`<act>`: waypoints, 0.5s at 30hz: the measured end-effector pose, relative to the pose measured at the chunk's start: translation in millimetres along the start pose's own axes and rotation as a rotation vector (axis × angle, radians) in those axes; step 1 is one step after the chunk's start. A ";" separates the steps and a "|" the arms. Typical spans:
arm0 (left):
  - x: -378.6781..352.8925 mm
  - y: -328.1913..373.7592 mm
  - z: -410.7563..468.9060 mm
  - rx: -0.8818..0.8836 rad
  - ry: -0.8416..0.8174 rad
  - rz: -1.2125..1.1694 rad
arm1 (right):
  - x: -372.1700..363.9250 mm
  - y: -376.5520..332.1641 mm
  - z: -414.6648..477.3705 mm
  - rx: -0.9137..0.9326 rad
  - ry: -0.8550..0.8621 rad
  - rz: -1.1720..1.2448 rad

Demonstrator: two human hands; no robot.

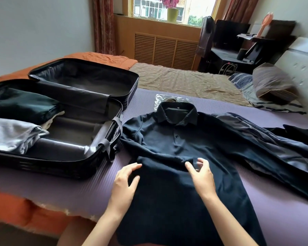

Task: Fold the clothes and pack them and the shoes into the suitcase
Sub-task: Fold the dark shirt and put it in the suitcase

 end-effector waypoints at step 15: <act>-21.0 -24.0 125.1 -0.205 -0.130 0.495 | -23.6 -20.2 45.7 0.527 -0.016 -0.389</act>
Point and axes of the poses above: each hand's wrist, its own z-axis towards the middle knuckle, its own x-axis out of the back of the hand, y = z × x, the point moved 10 cm from there along z, towards the middle knuckle, and after that the axes turned 5 degrees about -y, right-handed, at the moved point
